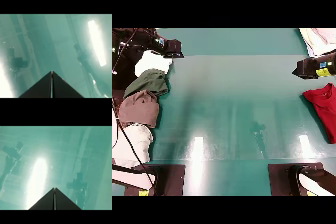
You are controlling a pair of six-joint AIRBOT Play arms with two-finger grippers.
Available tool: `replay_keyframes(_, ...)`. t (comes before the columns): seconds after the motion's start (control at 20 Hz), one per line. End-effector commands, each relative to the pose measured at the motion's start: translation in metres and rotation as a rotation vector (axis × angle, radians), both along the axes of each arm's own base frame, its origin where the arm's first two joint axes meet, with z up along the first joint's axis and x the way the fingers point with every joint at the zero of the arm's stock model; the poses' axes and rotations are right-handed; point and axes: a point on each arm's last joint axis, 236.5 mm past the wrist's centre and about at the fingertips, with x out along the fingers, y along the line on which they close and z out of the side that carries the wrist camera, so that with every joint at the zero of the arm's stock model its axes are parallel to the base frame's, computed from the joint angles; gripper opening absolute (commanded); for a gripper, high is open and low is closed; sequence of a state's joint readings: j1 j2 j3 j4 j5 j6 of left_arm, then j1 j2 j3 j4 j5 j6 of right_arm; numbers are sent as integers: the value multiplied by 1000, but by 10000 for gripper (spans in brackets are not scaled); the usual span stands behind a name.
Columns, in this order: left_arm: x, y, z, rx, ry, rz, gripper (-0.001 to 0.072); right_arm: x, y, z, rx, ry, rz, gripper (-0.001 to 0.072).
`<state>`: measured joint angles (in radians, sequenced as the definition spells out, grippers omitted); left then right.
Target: Fold the shirts.
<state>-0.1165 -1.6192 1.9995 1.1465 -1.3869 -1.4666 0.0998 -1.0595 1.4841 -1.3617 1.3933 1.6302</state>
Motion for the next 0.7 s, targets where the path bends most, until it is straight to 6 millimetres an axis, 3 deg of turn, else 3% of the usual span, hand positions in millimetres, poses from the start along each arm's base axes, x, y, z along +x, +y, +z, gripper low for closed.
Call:
replay_keyframes(0.0, 1, 0, 0, -1, -4, 2, 26, -1, 2, -1, 0, 6, 7, 20)
replay_keyframes(0.5, 2, 0, 1, -3, -10, 5, 26, -2, 4, -1, 5, 10, 11, 20)
replay_keyframes(0.65, 15, -8, 15, -59, -72, 20, 26, -4, 4, -2, 3, 19, 12, 20)
